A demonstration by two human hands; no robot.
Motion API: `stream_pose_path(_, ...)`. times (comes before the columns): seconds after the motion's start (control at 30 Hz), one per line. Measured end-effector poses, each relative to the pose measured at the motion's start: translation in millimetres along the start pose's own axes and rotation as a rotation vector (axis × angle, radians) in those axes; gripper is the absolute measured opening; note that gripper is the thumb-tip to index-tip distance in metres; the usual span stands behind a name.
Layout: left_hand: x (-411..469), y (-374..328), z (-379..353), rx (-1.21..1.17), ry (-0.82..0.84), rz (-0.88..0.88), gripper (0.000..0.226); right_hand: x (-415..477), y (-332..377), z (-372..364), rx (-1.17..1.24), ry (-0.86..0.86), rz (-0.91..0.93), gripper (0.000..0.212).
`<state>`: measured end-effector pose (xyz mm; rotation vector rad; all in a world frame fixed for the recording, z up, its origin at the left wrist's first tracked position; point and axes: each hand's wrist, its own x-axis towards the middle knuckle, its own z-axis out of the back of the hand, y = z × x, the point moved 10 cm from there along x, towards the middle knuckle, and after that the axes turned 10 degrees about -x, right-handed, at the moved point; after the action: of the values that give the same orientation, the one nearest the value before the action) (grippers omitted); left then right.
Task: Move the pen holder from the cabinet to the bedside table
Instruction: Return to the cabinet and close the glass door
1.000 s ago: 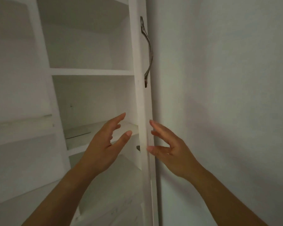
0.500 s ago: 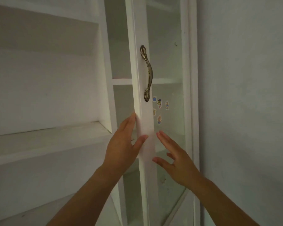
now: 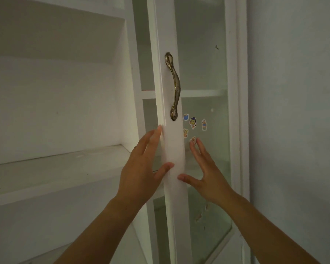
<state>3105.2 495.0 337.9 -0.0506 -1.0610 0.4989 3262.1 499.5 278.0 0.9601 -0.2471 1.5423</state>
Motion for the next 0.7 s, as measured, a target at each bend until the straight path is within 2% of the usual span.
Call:
stream_pose_path(0.13,4,15,2,0.133,0.015,0.029,0.085,12,-3,-18,-0.066,-0.006,0.005,0.097)
stream_pose_path(0.43,13,44,1,0.209,-0.002,0.091,0.084,32,-7,-42,-0.089,-0.052,-0.008,0.093)
stream_pose_path(0.7,16,39,0,0.212,-0.005,0.017,0.088,33,2,-44,-0.078,-0.037,0.044,0.076)
